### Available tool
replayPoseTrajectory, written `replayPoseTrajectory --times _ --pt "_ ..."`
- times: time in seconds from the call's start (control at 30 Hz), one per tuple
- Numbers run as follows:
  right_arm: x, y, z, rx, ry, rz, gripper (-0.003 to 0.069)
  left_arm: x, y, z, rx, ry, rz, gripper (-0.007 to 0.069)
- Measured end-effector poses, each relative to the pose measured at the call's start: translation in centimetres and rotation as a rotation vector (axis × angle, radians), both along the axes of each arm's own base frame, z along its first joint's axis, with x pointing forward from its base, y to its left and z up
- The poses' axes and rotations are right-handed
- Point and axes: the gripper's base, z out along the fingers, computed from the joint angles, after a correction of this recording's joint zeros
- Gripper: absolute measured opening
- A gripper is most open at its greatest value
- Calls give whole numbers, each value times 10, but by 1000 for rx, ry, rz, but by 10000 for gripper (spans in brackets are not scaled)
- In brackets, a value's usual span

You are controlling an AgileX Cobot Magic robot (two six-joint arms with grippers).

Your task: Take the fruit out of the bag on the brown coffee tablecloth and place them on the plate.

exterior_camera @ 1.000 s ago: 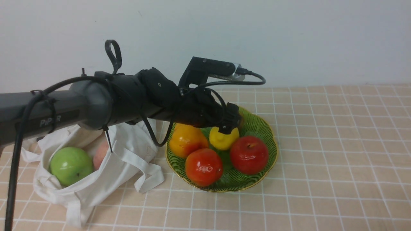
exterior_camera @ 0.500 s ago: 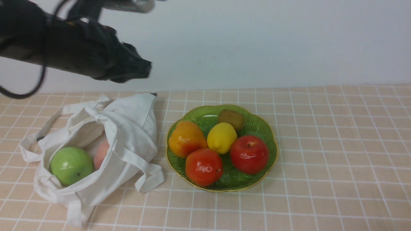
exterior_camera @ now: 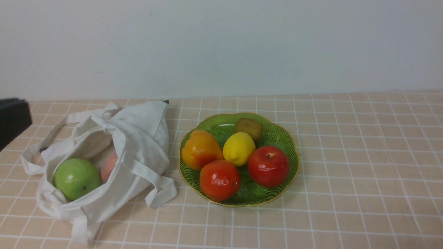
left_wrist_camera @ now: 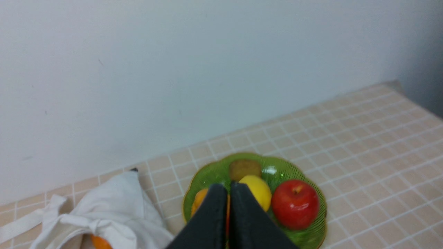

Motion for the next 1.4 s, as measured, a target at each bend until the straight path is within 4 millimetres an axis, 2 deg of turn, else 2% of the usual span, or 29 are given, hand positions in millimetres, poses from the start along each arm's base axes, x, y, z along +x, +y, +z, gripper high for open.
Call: replayPoseTrajectory --times 0.03,0.07,0.17,0.3,0.5,0.83,0.93,1.03,1.3,1.33,1.4 --pt "0 0 0 0 0 0 -14 -25 2 -10 -77 -59 4 -8" --pt "0 0 0 0 0 0 -14 -37 3 -16 -118 -85 8 -8" --pt "0 0 0 0 0 0 -14 -60 8 -35 -158 -162 39 -8" --pt "0 0 0 0 0 0 -14 -77 15 -53 -118 -268 96 -8" --pt "0 0 0 0 0 0 -14 -74 18 -57 -112 -302 133 -8" --pt "0 0 0 0 0 0 -14 -59 24 -80 31 -267 206 -8" --pt "0 0 0 0 0 0 -14 -48 26 -102 53 -205 233 -8" --pt "0 0 0 0 0 0 -14 -41 27 -116 46 -169 258 -8" --pt "0 0 0 0 0 0 -14 -19 34 -186 11 -11 368 -8" --pt "0 0 0 0 0 0 -14 -17 34 -200 20 23 370 -8" --pt "0 0 0 0 0 0 -14 -16 34 -206 29 40 370 -8"
